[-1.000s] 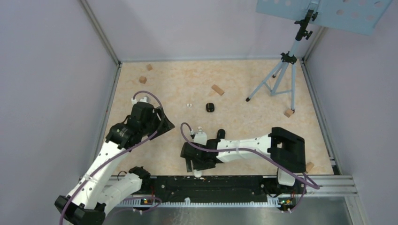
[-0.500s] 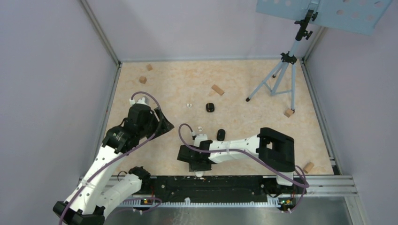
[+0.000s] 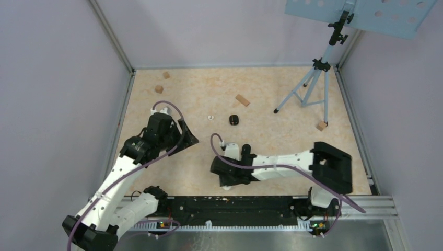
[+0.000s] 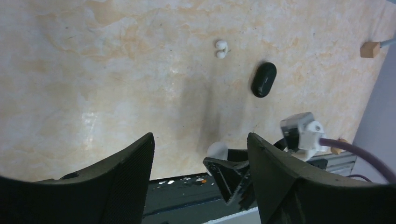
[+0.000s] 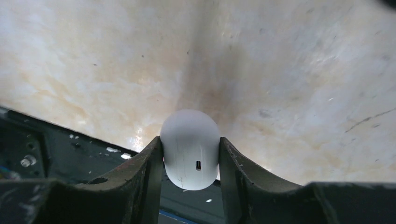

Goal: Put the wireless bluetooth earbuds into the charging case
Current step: Pick up the charging case from the center of the board, then pass from the right arm to the left

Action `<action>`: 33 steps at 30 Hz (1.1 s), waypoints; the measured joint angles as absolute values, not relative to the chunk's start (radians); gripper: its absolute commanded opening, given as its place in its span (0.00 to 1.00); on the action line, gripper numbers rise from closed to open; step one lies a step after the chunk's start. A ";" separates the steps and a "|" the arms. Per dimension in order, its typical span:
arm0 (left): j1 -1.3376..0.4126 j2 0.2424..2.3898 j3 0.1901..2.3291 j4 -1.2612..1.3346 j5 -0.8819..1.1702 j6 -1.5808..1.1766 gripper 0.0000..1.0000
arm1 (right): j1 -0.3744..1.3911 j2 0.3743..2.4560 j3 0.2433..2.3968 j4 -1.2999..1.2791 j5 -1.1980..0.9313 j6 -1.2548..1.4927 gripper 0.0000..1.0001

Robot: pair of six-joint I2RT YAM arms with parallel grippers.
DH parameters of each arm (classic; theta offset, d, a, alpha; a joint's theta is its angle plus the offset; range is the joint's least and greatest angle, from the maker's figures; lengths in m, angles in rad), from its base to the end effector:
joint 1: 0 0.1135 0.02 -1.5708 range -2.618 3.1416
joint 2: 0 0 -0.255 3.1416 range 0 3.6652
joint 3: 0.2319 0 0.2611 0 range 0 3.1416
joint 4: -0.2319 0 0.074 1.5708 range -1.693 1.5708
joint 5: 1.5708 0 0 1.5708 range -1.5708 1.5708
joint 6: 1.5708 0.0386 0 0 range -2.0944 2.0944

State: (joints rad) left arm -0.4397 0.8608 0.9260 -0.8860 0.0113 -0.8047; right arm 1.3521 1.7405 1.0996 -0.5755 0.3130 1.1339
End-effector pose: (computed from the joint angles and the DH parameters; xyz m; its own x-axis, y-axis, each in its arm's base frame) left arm 0.1629 -0.0771 0.3009 -0.7708 -0.4337 -0.4666 -0.1772 0.8495 -0.4969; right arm 0.0856 0.3304 0.1572 -0.9066 -0.1058 -0.4085 -0.1988 0.9610 0.1922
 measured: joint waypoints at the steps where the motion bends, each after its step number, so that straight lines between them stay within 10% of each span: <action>1: -0.439 0.867 0.921 -0.865 0.036 -0.804 0.76 | 1.339 1.691 1.050 -0.531 0.308 1.109 0.27; 11: -0.439 0.947 0.783 -0.642 0.353 -0.789 0.75 | 1.239 1.293 0.762 -0.125 0.229 0.760 0.26; 33: -0.438 1.115 0.653 -0.421 0.814 -0.770 0.62 | 1.238 1.263 0.700 0.037 0.143 0.546 0.25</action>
State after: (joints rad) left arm -0.4381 1.1152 0.6525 -0.4210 0.8139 -0.7696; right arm 1.2385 1.2633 0.6998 0.0368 0.1429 0.5457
